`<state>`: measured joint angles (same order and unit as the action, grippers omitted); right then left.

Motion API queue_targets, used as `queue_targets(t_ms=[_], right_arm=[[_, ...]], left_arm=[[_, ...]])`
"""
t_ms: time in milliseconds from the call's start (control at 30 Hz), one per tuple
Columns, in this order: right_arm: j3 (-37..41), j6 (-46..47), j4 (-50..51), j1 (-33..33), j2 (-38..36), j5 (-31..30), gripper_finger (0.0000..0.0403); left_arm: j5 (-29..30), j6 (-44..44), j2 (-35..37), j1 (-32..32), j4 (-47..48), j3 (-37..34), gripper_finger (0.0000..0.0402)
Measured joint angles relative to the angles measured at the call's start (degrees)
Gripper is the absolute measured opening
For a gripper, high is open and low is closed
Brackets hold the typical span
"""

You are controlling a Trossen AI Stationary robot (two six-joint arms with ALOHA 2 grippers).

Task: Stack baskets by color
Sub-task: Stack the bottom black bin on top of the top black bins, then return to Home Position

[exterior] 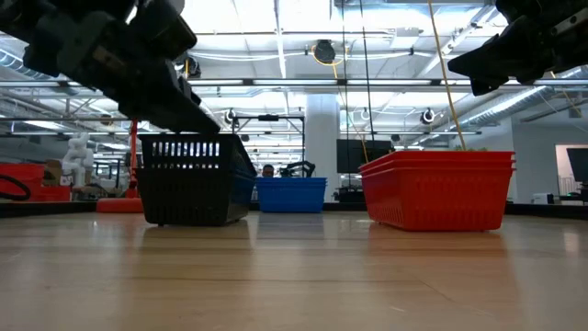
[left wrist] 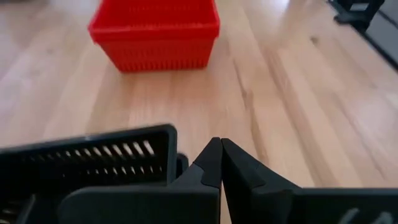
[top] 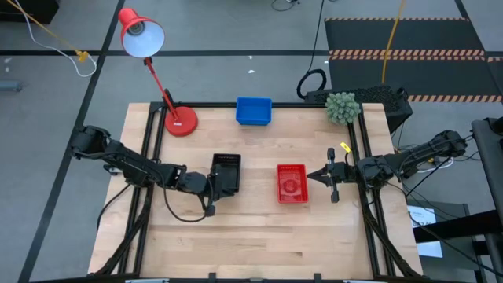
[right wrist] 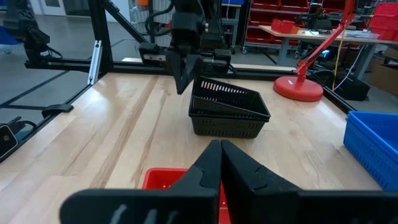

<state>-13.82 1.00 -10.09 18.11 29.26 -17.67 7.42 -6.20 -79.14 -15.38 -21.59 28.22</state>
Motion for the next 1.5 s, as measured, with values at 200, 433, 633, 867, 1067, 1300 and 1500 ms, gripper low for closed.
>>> queue_targets(t_ms=[200,433,633,867,1067,1300,1500], right_arm=[[0.00,-0.12,0.00,0.02,0.00,0.00,0.0000],[0.00,-0.11,0.00,0.00,-0.02,0.00,0.0000],[0.00,0.00,-0.01,0.00,-0.02,0.02,0.0000],[0.00,-0.22,-0.04,0.00,-0.02,0.02,0.0000],[0.00,-0.38,-1.33,0.00,-0.02,0.00,0.0000],[0.00,-0.55,-1.64,0.02,-0.01,2.04,0.0000],[1.80,-2.10,-2.54,0.07,-0.53,7.45,0.0000]], left_arm=[[-2.47,2.52,0.02,0.05,-4.82,-0.01,0.0010],[-0.88,1.02,0.86,1.11,-0.97,-0.04,0.0008],[-1.41,-1.03,-1.93,1.59,-0.23,-0.66,0.0005],[-5.10,0.73,-0.01,1.37,-3.80,-0.65,0.0003],[-2.64,2.97,9.58,0.00,-2.97,-0.65,0.0003],[6.74,7.45,17.30,-5.21,-3.72,-3.79,0.0003],[8.22,6.98,21.26,-5.96,-15.43,-13.88,0.0008]])
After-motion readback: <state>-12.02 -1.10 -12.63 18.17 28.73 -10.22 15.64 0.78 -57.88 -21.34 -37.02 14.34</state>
